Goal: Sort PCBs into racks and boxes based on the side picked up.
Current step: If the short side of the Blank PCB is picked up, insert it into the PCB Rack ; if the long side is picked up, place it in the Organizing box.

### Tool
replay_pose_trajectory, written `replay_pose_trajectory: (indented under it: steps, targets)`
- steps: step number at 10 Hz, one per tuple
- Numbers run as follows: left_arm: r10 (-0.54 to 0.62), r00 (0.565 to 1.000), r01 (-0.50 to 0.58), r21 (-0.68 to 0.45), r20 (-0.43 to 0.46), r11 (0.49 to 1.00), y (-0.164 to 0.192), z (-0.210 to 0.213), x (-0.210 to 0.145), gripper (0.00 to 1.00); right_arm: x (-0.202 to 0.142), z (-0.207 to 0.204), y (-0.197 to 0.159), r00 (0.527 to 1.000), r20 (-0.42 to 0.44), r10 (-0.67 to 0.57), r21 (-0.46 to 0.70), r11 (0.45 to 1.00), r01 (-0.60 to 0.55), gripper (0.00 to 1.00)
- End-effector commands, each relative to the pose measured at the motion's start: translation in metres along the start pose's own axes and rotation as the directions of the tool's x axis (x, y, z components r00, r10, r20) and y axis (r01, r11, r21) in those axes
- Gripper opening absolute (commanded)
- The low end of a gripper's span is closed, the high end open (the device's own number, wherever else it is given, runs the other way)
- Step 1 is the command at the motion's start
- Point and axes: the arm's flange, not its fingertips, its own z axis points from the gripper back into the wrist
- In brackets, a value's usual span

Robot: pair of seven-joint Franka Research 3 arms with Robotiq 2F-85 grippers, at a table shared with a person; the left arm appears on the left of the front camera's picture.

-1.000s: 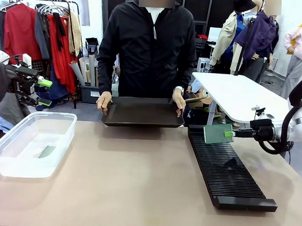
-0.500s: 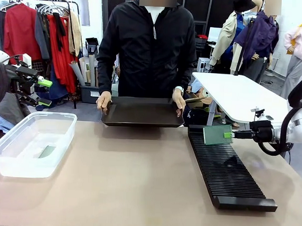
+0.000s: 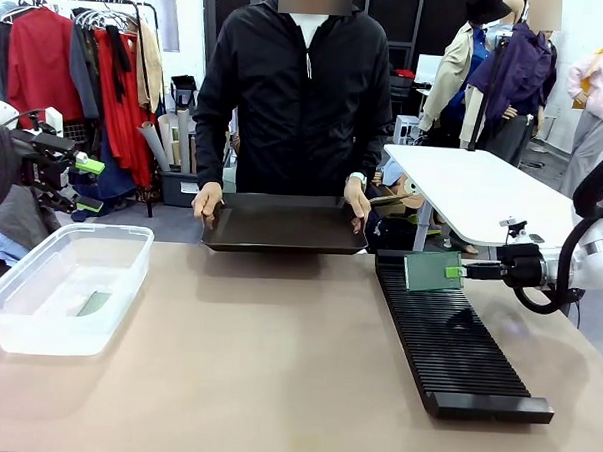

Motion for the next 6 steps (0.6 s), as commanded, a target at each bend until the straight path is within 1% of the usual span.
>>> replay_pose_trajectory:
  steps: [1,6]
  targets:
    - [0.001,1.0,-0.001,0.001,0.002,1.0,-0.0021,0.0011,0.0007,1.0,-0.0011,-0.0063,-0.0021,0.999,-0.006,0.047,0.002,0.999,-0.047,0.0]
    - [0.001,1.0,-0.001,0.001,0.002,1.0,-0.0021,0.0011,0.0007,1.0,-0.0077,-0.0139,-0.01,0.998,-0.021,0.053,0.002,0.999,-0.053,0.0]
